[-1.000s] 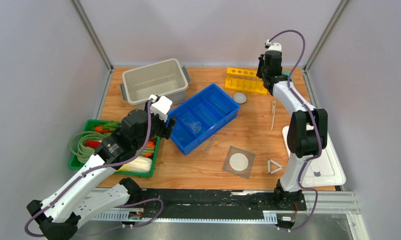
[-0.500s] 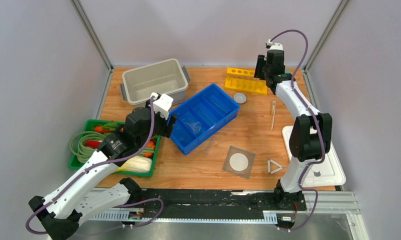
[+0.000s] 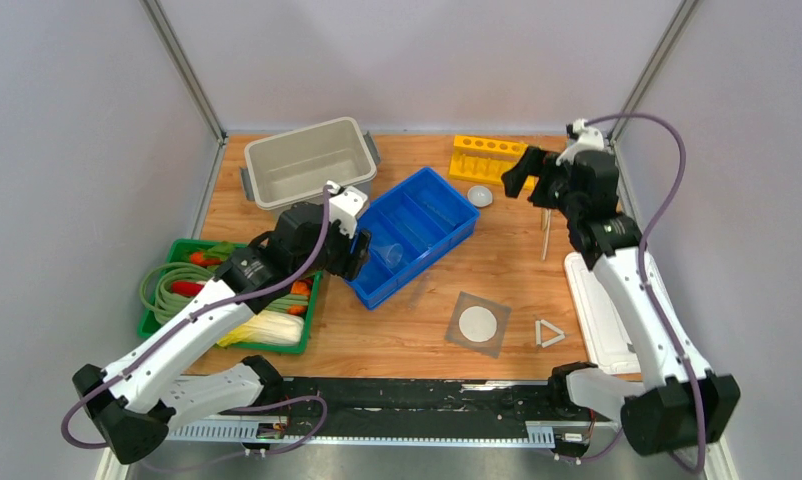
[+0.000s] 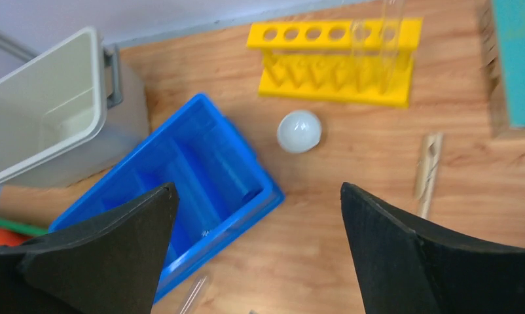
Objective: Organize the chemistry lab equipment
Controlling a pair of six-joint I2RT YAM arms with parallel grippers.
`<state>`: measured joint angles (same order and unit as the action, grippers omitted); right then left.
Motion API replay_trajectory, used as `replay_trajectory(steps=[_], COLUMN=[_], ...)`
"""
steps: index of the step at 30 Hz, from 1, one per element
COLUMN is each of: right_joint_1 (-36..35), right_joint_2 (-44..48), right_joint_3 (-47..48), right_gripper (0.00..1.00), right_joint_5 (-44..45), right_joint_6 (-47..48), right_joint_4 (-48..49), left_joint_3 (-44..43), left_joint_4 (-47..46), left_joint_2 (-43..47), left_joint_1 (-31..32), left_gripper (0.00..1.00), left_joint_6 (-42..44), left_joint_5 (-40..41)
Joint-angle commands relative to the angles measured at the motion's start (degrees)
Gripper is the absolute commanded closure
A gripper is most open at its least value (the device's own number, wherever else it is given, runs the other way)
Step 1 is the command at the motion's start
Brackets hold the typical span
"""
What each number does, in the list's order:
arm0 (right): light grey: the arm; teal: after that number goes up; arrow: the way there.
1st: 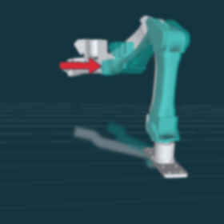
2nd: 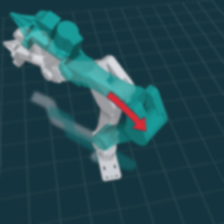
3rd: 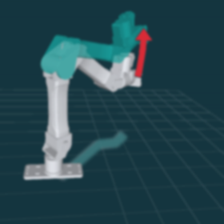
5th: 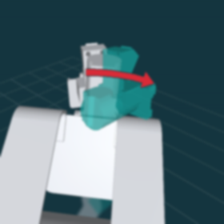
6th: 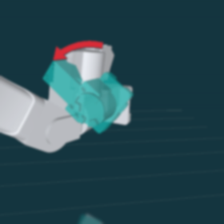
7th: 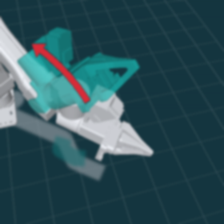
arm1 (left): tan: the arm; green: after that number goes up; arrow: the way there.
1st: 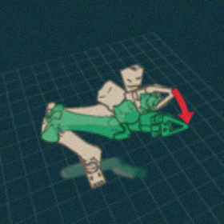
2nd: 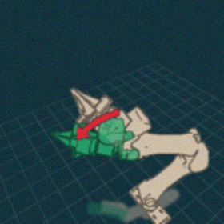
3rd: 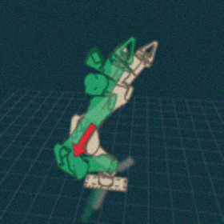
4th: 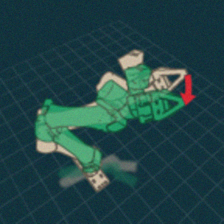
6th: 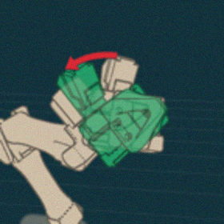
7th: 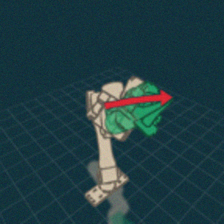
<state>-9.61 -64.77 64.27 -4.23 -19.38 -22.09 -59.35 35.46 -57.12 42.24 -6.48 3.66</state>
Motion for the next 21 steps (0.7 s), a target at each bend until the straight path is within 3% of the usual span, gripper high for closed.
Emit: replay_trajectory(steps=[1, 9, 21], right_joint_1=[-0.4, -0.4, -0.4], right_joint_2=[11.2, 27.1, 31.0], right_joint_3=[-8.9, -15.8, -13.3], right_gripper=[0.0, 0.0, 0.0], right_joint_5=[-5.0, -2.7, -1.5], right_joint_6=[-5.9, -8.0, -5.1], right_joint_4=[-0.1, -3.4, -7.2], left_joint_3=[-1.6, -6.6, -13.5], left_joint_4=[2.0, 0.8, 1.8], left_joint_2=[-4.6, -18.2, -33.3], left_joint_1=[3.2, 9.8, 14.5], left_gripper=[0.33, 0.41, 0.44], left_joint_6=[-4.1, -10.0, -14.2], left_joint_5=[0.1, 2.1, 2.1])
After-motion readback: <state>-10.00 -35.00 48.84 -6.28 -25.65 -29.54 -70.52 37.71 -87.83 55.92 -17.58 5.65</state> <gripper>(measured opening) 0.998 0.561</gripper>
